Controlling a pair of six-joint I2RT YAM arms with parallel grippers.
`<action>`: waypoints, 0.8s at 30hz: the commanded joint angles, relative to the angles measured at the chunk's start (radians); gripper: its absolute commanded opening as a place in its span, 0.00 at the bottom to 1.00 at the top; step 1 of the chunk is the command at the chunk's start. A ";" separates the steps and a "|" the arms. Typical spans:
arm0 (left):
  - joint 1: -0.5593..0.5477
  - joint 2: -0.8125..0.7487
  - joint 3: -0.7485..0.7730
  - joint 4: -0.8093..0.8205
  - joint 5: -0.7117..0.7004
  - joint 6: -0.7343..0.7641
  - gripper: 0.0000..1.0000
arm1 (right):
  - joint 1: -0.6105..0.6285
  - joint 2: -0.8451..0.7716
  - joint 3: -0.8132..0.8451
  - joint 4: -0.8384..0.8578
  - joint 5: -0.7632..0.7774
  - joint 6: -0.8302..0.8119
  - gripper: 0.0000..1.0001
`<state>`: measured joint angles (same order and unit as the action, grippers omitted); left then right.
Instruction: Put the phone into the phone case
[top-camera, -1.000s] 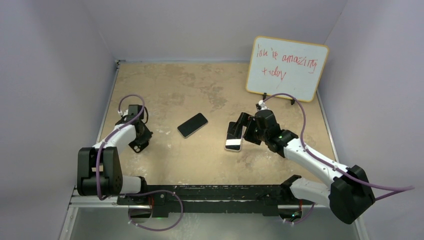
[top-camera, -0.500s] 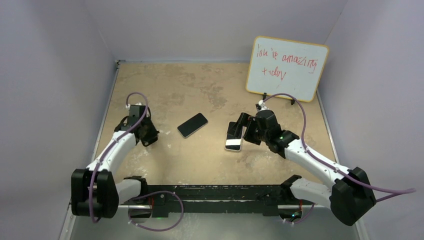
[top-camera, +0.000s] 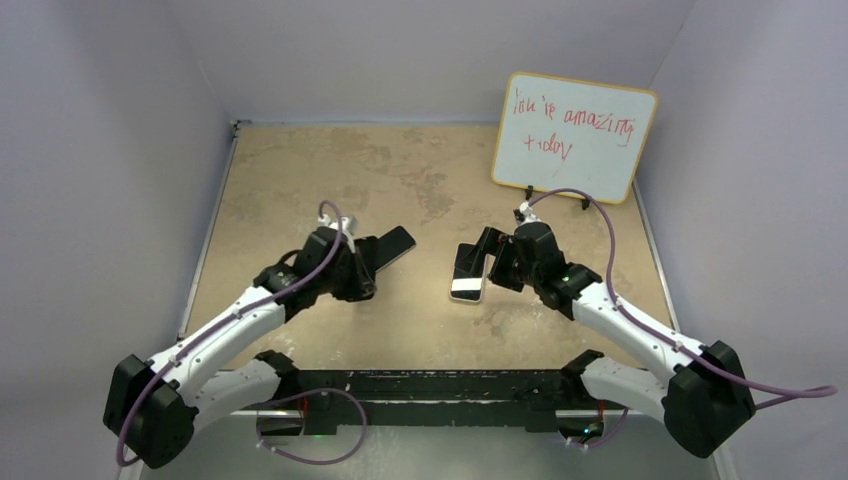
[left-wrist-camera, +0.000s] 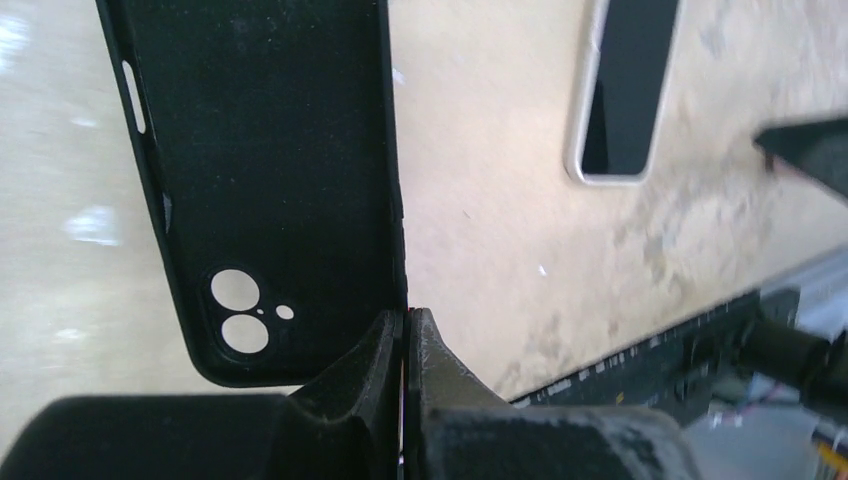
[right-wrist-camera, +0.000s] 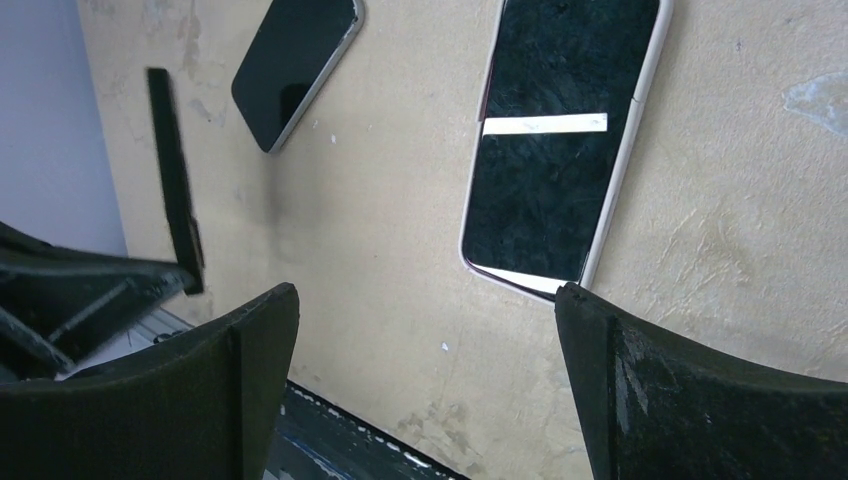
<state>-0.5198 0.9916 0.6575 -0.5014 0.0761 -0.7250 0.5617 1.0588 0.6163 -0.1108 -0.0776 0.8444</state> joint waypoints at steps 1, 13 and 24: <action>-0.183 0.047 -0.022 0.103 -0.048 -0.082 0.00 | -0.004 -0.008 -0.014 -0.002 0.004 0.003 0.97; -0.381 0.318 0.020 0.281 -0.092 -0.116 0.19 | -0.005 -0.011 -0.008 -0.019 0.016 0.008 0.97; -0.224 0.337 0.228 0.109 -0.110 0.134 0.83 | -0.005 -0.016 -0.008 -0.015 0.007 0.004 0.97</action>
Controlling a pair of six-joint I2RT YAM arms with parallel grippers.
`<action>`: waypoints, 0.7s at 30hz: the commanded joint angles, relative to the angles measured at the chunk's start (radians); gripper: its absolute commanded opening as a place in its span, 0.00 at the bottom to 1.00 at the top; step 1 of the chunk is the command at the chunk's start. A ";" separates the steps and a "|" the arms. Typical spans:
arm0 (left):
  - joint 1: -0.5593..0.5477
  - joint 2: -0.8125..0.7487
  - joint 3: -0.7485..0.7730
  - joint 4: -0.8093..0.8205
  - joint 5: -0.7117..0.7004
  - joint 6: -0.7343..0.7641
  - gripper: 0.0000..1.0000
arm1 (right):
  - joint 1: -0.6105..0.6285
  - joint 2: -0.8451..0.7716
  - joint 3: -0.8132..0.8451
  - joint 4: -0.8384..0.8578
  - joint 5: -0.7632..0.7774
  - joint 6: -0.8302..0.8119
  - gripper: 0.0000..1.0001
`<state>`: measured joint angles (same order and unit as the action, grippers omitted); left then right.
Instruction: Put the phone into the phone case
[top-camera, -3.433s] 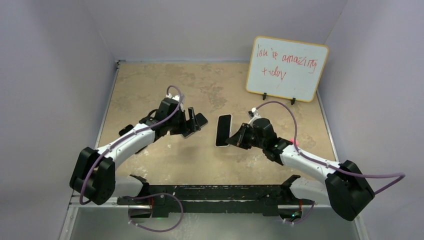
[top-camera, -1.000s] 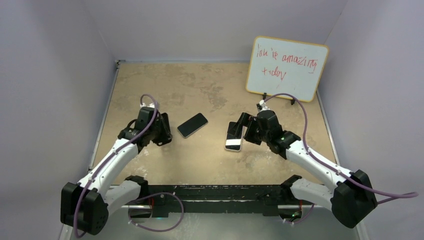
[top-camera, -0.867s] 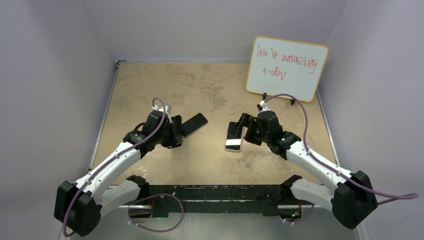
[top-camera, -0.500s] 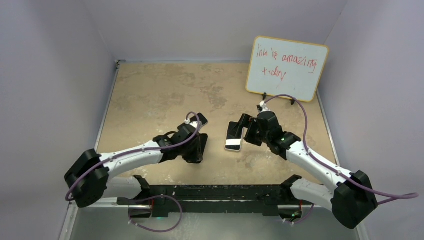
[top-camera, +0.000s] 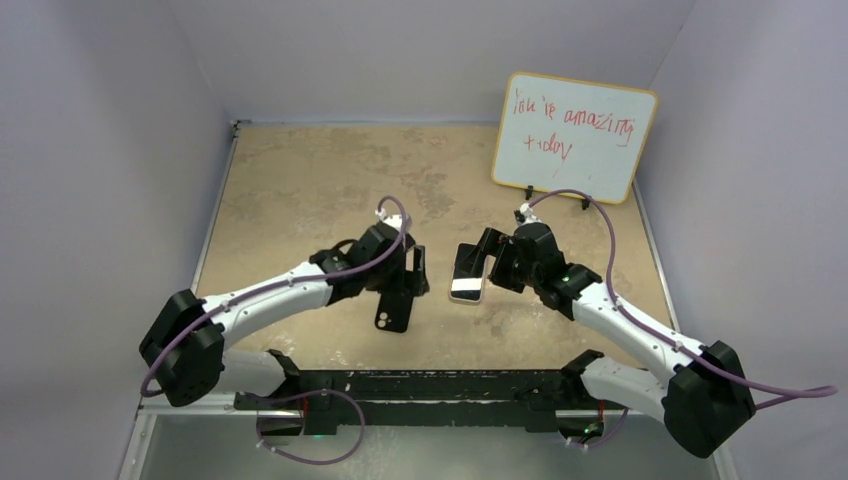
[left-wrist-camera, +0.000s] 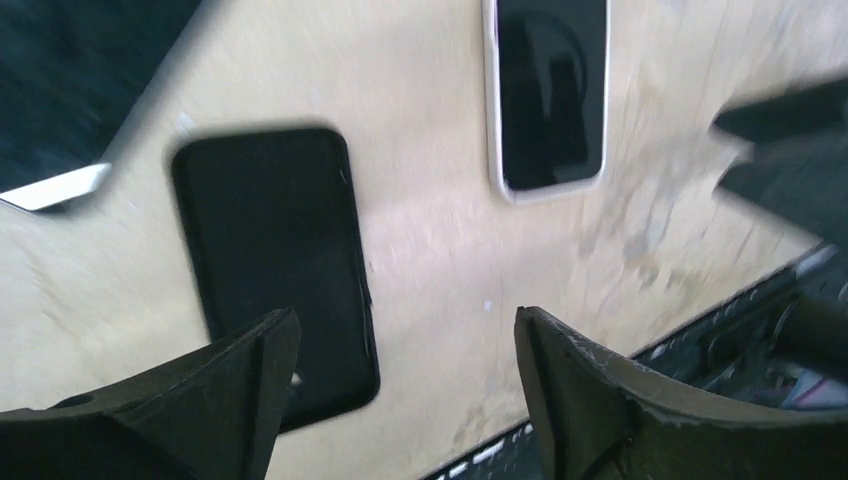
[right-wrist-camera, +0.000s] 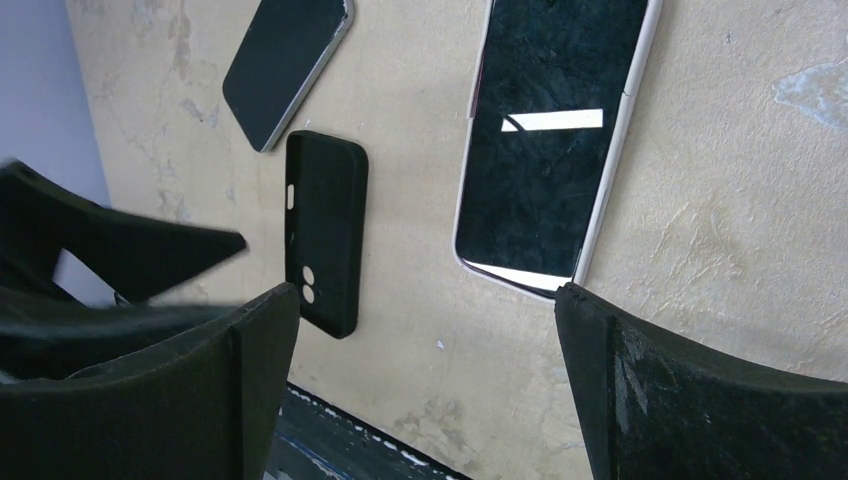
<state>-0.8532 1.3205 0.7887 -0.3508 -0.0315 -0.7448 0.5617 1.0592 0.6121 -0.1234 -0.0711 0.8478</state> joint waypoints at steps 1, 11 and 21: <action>0.155 0.020 0.113 -0.051 0.021 0.185 0.86 | -0.005 -0.016 -0.005 0.001 -0.002 0.000 0.97; 0.230 0.244 0.384 -0.196 0.008 0.416 0.91 | -0.005 -0.019 -0.025 0.036 -0.018 -0.019 0.97; 0.238 0.472 0.582 -0.284 0.091 0.608 0.91 | -0.004 -0.058 -0.021 0.006 -0.008 -0.040 0.96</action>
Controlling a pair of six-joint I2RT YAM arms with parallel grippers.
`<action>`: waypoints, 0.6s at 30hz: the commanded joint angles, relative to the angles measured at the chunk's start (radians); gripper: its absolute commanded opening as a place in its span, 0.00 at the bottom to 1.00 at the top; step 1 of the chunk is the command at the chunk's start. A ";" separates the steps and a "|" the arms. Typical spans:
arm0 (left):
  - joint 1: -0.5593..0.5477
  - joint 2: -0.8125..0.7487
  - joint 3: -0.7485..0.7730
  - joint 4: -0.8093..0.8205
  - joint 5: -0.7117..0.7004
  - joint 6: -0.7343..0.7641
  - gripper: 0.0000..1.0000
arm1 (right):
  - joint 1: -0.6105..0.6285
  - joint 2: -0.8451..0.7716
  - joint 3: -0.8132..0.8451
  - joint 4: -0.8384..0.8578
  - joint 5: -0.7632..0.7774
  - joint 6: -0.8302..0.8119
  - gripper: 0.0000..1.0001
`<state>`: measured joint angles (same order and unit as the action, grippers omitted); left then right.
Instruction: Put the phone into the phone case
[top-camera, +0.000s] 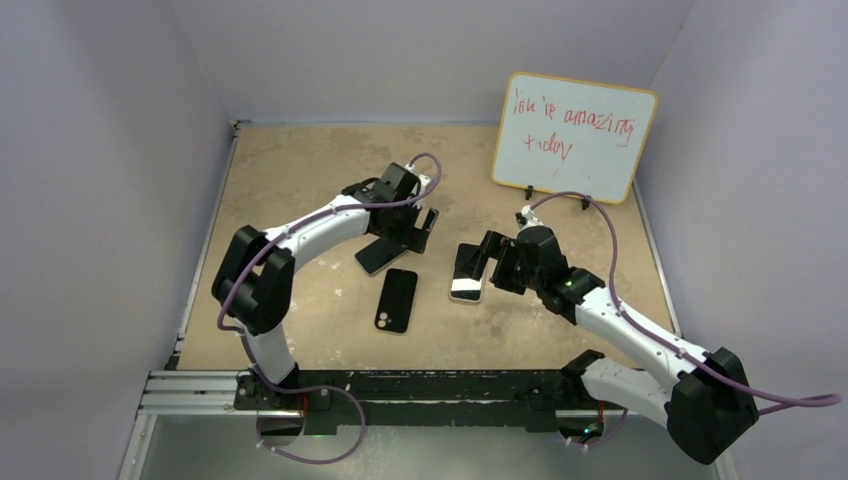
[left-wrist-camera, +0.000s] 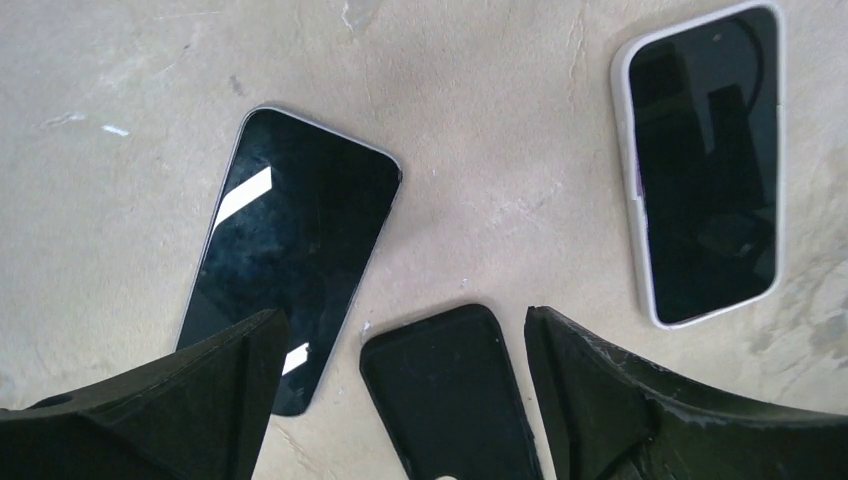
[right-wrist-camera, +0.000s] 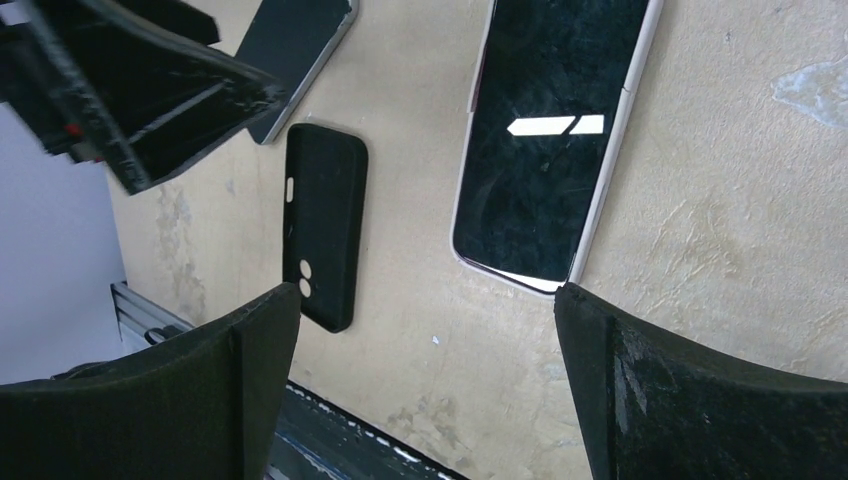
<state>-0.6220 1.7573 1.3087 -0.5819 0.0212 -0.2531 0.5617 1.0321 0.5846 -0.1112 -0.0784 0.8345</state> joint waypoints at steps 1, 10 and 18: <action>0.010 0.040 0.068 -0.049 0.024 0.134 0.92 | -0.004 -0.034 0.006 -0.007 0.001 -0.028 0.96; 0.073 0.120 0.104 -0.074 0.103 0.291 0.92 | -0.005 -0.041 0.010 -0.009 -0.006 -0.029 0.96; 0.101 0.163 0.104 -0.095 0.090 0.382 0.92 | -0.005 -0.049 0.027 -0.040 -0.001 -0.041 0.96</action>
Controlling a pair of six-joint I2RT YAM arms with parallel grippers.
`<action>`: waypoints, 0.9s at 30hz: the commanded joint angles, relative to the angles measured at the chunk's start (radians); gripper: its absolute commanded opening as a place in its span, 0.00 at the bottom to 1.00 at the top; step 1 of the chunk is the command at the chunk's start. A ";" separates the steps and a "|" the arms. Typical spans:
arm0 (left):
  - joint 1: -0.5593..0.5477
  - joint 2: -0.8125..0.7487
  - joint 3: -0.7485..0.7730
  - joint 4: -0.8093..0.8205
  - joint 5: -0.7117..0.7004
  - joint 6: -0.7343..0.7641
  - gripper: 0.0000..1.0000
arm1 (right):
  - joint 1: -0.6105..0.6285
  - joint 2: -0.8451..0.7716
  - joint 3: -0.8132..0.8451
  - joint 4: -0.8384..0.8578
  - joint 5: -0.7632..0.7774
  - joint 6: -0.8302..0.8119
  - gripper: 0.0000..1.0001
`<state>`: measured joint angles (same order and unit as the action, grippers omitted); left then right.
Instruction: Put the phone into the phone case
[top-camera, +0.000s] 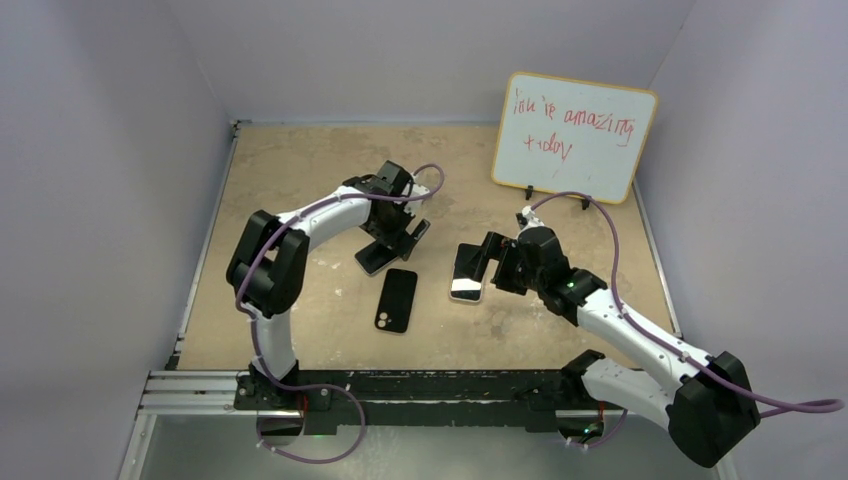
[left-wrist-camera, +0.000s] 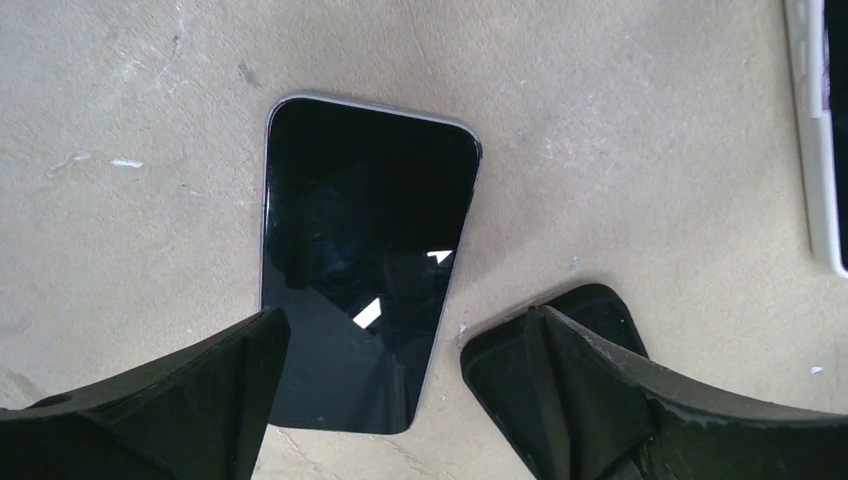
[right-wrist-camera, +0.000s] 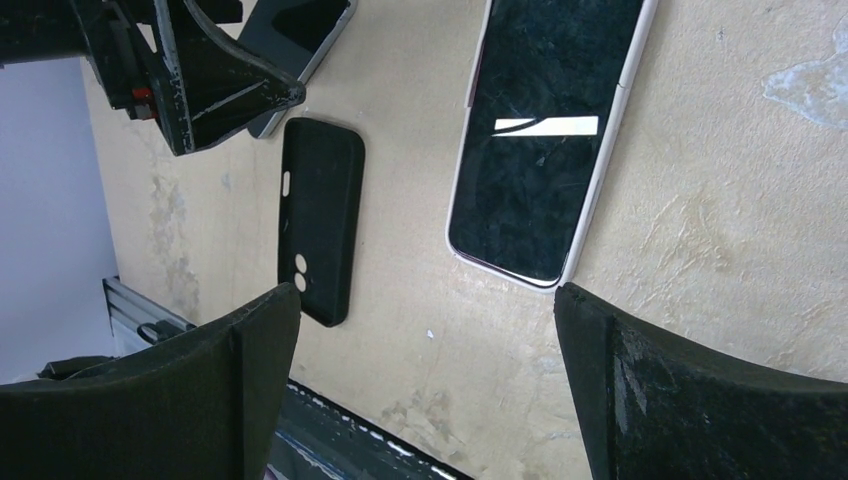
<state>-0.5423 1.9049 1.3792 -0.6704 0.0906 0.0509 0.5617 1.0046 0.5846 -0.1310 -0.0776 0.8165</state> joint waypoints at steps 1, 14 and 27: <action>0.025 0.018 0.031 -0.004 0.026 0.081 0.92 | -0.004 -0.021 0.028 -0.021 -0.002 -0.023 0.96; 0.025 0.086 0.028 0.021 0.014 0.090 0.84 | -0.005 -0.036 0.015 -0.009 0.008 -0.016 0.96; 0.026 0.069 0.048 0.008 -0.033 0.126 0.92 | -0.004 -0.031 -0.004 0.015 -0.019 0.000 0.96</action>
<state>-0.5198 1.9629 1.3861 -0.6724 0.0589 0.1356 0.5617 0.9749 0.5808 -0.1303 -0.0780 0.8108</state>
